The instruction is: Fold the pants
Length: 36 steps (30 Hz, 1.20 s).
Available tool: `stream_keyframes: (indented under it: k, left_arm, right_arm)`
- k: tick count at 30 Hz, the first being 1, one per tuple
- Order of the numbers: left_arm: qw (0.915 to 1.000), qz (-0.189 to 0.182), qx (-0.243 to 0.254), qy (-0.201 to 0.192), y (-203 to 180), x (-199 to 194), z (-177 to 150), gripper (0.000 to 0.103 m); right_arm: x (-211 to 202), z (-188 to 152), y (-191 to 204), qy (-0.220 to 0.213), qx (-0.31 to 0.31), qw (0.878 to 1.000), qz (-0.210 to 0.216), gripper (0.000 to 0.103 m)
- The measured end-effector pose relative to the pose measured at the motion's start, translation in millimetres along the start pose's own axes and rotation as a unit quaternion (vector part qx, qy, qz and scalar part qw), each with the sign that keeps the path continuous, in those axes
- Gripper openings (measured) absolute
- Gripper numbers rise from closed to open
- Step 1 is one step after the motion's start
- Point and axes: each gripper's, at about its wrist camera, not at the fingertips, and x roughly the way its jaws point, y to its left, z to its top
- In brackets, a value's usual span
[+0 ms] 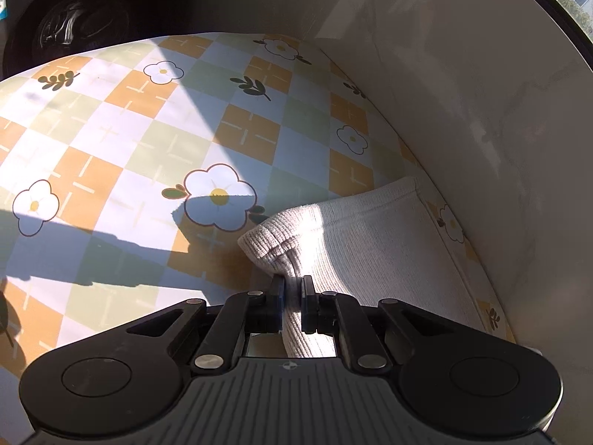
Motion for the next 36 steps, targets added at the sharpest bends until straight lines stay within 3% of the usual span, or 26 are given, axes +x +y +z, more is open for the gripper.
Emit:
stream_keyframes:
  k: [6, 9, 18, 22, 25, 26, 28, 32, 36]
  left_arm:
    - [0.9998, -0.006, -0.017, -0.005, 33.9, -35.0, -17.0, 0.008]
    - [0.9998, 0.006, -0.009, -0.015, 51.8, -54.6, -35.6, 0.008]
    - [0.9978, 0.029, -0.056, -0.019, 120.3, -118.5, -93.1, 0.008]
    - [0.9985, 0.025, -0.031, -0.038, 135.5, -143.5, -116.8, 0.009]
    - [0.9987, 0.020, -0.015, -0.044, 141.0, -161.5, -127.4, 0.021]
    - [0.9985, 0.023, -0.013, -0.048, 140.7, -168.4, -130.3, 0.037]
    - [0.9977, 0.021, 0.005, -0.064, 139.3, -187.1, -139.1, 0.050]
    - [0.9956, -0.006, 0.069, -0.063, 117.9, -216.5, -159.7, 0.051]
    - [0.9890, -0.045, 0.138, -0.030, 85.6, -222.4, -183.7, 0.054]
  right_arm:
    - [-4.7, 0.8, -6.9, 0.004, -0.009, 1.000, 0.005, 0.023]
    - [-8.6, 1.2, -14.6, 0.007, -0.011, 1.000, 0.007, 0.022]
    - [-32.7, 2.0, -48.6, 0.018, -0.026, 0.999, 0.022, 0.022]
    - [-45.5, 2.2, -64.1, 0.026, -0.026, 0.998, 0.050, 0.024]
    - [-55.5, 0.7, -71.1, 0.030, -0.052, 0.997, 0.058, 0.035]
    - [-59.3, -0.9, -74.6, 0.029, -0.056, 0.996, 0.058, 0.036]
    - [-64.6, -5.0, -79.7, 0.025, -0.062, 0.996, 0.061, 0.036]
    - [-81.2, -19.9, -76.7, 0.008, -0.093, 0.994, 0.062, 0.036]
    - [-91.6, -29.4, -68.7, -0.002, -0.122, 0.990, 0.073, 0.036]
